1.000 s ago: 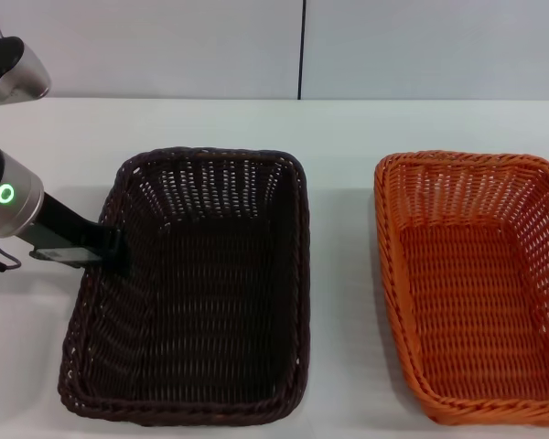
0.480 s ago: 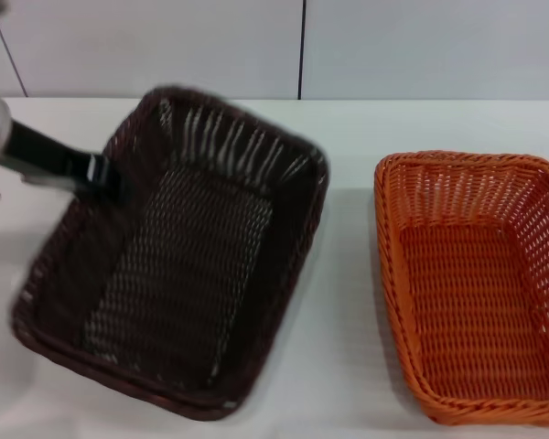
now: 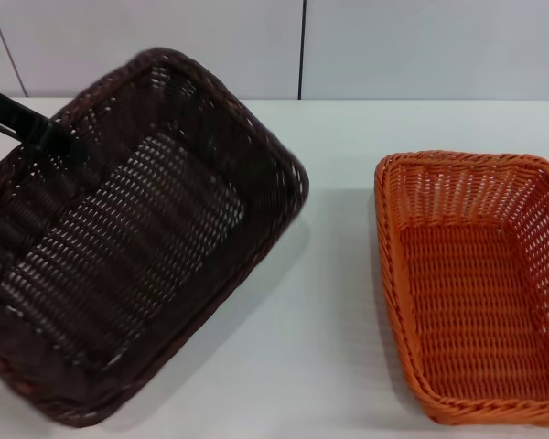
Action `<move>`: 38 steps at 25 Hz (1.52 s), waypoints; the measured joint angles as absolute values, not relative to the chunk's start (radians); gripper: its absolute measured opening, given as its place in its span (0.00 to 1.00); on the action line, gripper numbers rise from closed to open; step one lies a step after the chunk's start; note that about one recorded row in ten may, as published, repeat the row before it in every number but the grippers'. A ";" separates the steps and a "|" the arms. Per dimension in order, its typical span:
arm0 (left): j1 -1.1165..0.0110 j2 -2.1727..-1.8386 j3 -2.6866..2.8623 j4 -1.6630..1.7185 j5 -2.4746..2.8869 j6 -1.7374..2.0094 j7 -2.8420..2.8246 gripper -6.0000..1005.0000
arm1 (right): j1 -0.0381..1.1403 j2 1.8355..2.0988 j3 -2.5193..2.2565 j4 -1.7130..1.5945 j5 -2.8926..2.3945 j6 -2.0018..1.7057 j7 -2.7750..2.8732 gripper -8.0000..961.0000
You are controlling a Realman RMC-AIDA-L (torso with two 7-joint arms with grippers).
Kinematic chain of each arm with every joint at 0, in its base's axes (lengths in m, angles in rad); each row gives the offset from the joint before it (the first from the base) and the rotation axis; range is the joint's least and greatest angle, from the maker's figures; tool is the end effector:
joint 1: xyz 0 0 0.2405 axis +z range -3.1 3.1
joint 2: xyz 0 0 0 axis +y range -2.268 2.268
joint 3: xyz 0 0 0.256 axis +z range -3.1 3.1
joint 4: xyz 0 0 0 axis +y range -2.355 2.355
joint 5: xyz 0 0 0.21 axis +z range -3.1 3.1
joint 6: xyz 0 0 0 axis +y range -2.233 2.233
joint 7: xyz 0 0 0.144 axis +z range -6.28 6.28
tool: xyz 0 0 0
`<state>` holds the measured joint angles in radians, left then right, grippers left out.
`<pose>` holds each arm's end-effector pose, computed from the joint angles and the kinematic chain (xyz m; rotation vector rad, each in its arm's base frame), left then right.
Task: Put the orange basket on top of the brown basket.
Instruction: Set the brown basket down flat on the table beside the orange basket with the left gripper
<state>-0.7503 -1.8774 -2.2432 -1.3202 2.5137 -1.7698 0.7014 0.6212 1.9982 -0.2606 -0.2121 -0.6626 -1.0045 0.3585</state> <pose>-0.1791 0.3954 0.1420 -2.4622 -1.0014 0.2136 0.3609 0.3960 0.1443 -1.0460 0.5939 0.7532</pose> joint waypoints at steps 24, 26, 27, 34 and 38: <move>-1.038 -2.058 -2.091 -0.869 2.524 -1.435 1.003 0.18 | 0.612 2.011 -0.261 -0.201 -0.663 -1.013 0.374 0.52; -1.048 -2.056 -2.092 -0.838 2.475 -1.403 1.017 0.18 | 0.611 2.011 -0.261 -0.198 -0.663 -1.013 0.377 0.52; -1.045 -2.053 -2.100 -0.835 2.453 -1.400 1.022 0.18 | 0.608 2.010 -0.261 -0.197 -0.663 -1.012 0.380 0.52; -1.015 -2.053 -2.098 -0.892 2.436 -1.426 0.976 0.20 | 0.605 2.008 -0.261 -0.195 -0.663 -1.011 0.380 0.51; -0.979 -2.056 -2.055 -0.969 2.436 -1.444 0.925 0.22 | 0.606 2.005 -0.261 -0.195 -0.663 -1.009 0.380 0.51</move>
